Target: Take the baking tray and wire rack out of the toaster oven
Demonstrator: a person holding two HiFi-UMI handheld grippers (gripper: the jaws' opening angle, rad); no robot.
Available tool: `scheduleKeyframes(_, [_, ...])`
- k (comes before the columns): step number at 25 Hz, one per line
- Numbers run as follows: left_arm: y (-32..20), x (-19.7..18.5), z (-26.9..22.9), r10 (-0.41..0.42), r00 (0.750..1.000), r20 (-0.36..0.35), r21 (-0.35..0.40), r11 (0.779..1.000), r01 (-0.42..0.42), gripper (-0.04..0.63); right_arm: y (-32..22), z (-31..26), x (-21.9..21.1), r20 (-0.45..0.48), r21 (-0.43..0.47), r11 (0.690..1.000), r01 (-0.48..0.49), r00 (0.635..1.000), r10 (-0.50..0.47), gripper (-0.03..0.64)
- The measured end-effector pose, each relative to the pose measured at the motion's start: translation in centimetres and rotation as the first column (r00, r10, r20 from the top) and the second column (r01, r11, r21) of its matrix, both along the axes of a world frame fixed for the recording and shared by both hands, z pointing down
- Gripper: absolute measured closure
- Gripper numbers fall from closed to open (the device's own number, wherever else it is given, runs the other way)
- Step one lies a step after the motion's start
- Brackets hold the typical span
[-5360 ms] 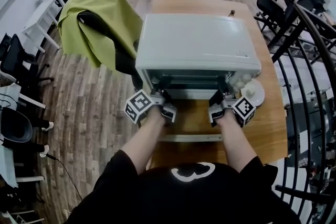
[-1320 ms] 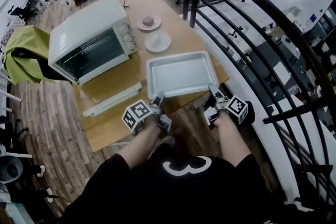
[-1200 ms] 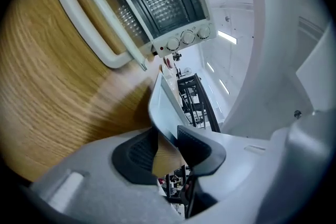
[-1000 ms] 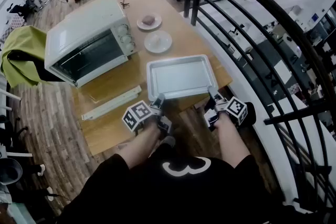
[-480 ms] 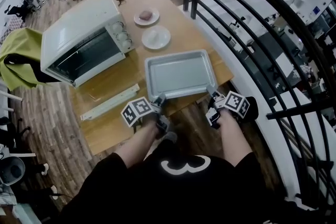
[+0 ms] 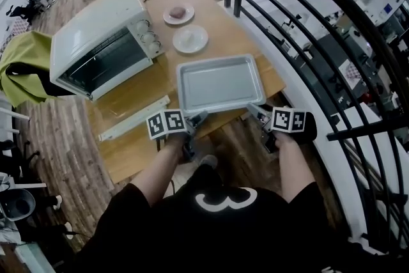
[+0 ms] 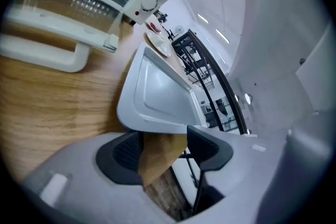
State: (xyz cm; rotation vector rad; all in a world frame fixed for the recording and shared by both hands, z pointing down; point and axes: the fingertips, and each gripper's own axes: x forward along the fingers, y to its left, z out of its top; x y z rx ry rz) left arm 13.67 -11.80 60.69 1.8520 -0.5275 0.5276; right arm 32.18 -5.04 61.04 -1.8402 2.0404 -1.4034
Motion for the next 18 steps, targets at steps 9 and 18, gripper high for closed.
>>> scheduleKeyframes(9, [2.4, -0.4, 0.5, 0.215, 0.965, 0.151, 0.123, 0.964, -0.234, 0.347, 2.2, 1.9, -0.8, -0.293, -0.182, 0.958, 0.221, 0.918, -0.267, 0.351])
scheduleKeyframes(18, [3.2, -2.5, -0.6, 0.201, 0.953, 0.227, 0.237, 0.938, -0.254, 0.347, 4.3, 1.1, -0.6, -0.315, -0.187, 0.966, 0.181, 0.92, -0.234, 0.353])
